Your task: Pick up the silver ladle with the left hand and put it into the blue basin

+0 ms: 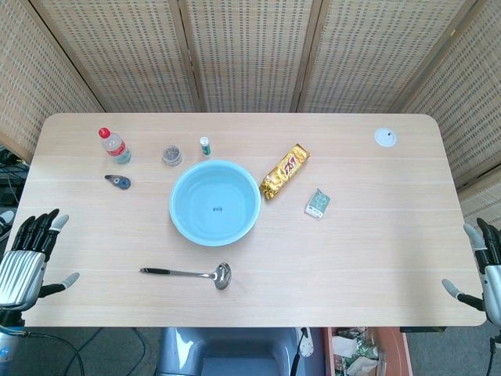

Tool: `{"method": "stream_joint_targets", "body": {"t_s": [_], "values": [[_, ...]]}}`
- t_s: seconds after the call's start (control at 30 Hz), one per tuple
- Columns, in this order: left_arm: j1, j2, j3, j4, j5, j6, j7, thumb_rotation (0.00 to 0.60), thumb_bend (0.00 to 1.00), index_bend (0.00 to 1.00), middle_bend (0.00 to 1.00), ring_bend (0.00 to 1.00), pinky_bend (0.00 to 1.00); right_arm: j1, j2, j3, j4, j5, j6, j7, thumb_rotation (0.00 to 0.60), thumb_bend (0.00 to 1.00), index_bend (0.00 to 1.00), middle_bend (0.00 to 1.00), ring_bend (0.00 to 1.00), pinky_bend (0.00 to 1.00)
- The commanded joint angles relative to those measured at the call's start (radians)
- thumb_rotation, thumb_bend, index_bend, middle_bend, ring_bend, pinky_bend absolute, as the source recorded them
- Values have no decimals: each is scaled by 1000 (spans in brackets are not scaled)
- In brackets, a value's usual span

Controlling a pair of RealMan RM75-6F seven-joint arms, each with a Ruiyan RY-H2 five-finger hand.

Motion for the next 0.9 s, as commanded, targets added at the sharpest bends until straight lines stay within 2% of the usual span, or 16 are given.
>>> {"method": "stream_joint_targets", "body": {"t_s": [0.03,0.23,0.4,0.47,0.5,0.53,0.57,0.63,0.73,0.8,0.9], "values": [[2,0,-2,0,0,-2,1,600,79,0,0,0,0,-1,0,0,0,0,1,1,600,0,0,0,0,0],[0,0,-4,-3,0,-19,13,600,79,0,0,0,0,-1,2,0,0,2,-3,7,600,0,0,0,0,0],[-23,14,10,1,31,-72,-16,600,83,0,6,0,0,0,4,1,-5,1,-2,8,600,0,0,0,0,0],[-48,1,12,26,53,-108,-64,600,87,0,170,100,36,0,4,2,-7,2,-1,10,600,0,0,0,0,0],[-58,-5,13,38,56,-126,-81,600,90,0,340,232,119,-1,4,2,-7,1,0,11,600,0,0,0,0,0],[-75,-16,13,55,56,-155,-101,600,91,0,527,407,244,-2,5,3,-8,2,2,13,600,0,0,0,0,0],[-83,-24,10,66,54,-168,-111,600,91,0,622,516,354,-2,6,4,-8,3,3,15,600,0,0,0,0,0],[-104,-55,0,92,50,-195,-133,600,90,0,826,775,665,-5,8,5,-8,6,6,23,600,0,0,0,0,0],[-134,-103,-10,133,29,-249,-133,600,91,0,945,929,932,-6,11,5,-7,7,6,33,600,0,0,0,0,0],[-157,-126,-13,146,9,-298,-105,600,94,0,958,950,985,-6,13,4,-6,4,6,38,600,0,0,0,0,0],[-186,-157,-20,156,-23,-358,-56,600,95,0,968,958,995,-7,16,3,-6,1,7,46,600,0,0,0,0,0]]}}
